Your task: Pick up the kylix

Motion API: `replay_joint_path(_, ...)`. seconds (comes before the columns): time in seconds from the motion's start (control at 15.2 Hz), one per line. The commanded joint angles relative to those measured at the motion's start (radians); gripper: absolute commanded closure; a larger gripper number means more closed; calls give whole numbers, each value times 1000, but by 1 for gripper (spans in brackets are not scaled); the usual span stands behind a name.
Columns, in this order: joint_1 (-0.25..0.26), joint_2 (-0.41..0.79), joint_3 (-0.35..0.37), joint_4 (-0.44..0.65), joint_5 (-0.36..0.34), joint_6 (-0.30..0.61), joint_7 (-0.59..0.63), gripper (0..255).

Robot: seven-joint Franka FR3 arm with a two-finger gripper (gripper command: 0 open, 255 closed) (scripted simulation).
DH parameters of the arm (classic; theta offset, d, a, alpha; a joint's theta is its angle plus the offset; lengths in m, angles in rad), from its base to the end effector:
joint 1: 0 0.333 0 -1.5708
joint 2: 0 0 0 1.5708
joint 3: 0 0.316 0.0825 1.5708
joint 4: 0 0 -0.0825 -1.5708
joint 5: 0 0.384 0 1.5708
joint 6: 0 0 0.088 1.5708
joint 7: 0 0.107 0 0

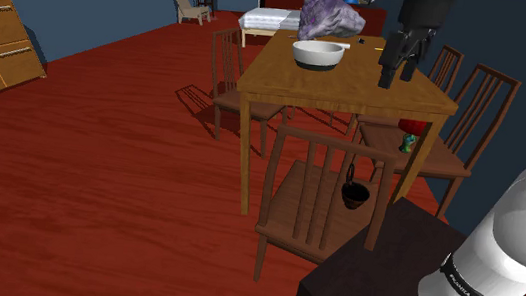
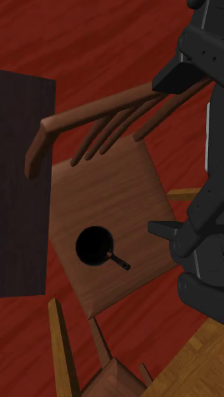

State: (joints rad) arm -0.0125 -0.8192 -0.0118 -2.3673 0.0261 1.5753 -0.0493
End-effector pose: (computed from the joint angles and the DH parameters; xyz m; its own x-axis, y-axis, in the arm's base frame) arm 0.2983 -0.0056 0.5957 0.9992 0.0284 0.0288 0.0293 -0.9990 -0.0333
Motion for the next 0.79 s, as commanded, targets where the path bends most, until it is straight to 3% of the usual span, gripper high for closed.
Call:
replay_joint_path(0.0,0,0,0,0,0,0,0,0)
replay_joint_path(0.73,-43,70,-140,-292,-54,398,-140,0)
